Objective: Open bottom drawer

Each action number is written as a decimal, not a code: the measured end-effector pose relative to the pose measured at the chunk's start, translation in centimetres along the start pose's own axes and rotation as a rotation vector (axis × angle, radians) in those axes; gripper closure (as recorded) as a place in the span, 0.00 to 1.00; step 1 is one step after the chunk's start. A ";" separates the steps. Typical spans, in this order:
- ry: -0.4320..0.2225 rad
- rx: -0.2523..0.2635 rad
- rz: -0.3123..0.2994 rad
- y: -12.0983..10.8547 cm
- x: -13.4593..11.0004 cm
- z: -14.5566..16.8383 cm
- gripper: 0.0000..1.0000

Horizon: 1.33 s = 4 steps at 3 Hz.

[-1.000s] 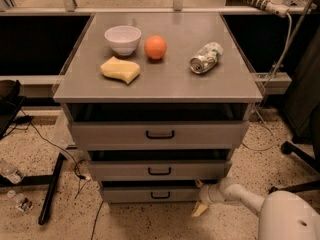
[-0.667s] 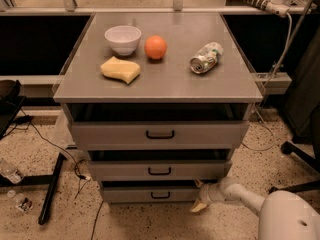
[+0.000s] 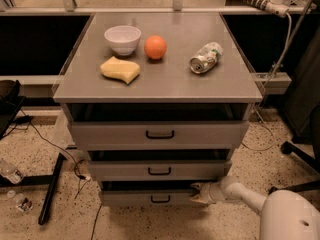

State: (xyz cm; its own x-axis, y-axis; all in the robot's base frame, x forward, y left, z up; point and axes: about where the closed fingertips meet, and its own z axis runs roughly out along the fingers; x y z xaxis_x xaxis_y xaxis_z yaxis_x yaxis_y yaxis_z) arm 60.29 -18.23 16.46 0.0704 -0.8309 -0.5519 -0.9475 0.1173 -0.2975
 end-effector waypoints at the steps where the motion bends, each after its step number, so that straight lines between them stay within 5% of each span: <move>1: 0.000 0.000 0.000 -0.2 -0.4 -0.6 0.89; 2: 0.002 0.035 -0.012 -1.2 -0.8 -1.7 1.00; 4: 0.002 0.035 -0.012 -1.1 -0.8 -1.7 0.57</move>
Offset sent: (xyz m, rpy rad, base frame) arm -0.2488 -0.0622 0.0523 0.0602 0.0109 -0.1605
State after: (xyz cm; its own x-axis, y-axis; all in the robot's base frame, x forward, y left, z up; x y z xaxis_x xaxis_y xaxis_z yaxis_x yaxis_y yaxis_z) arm 60.79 -18.63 18.52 0.0810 -0.8332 -0.5470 -0.9353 0.1262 -0.3307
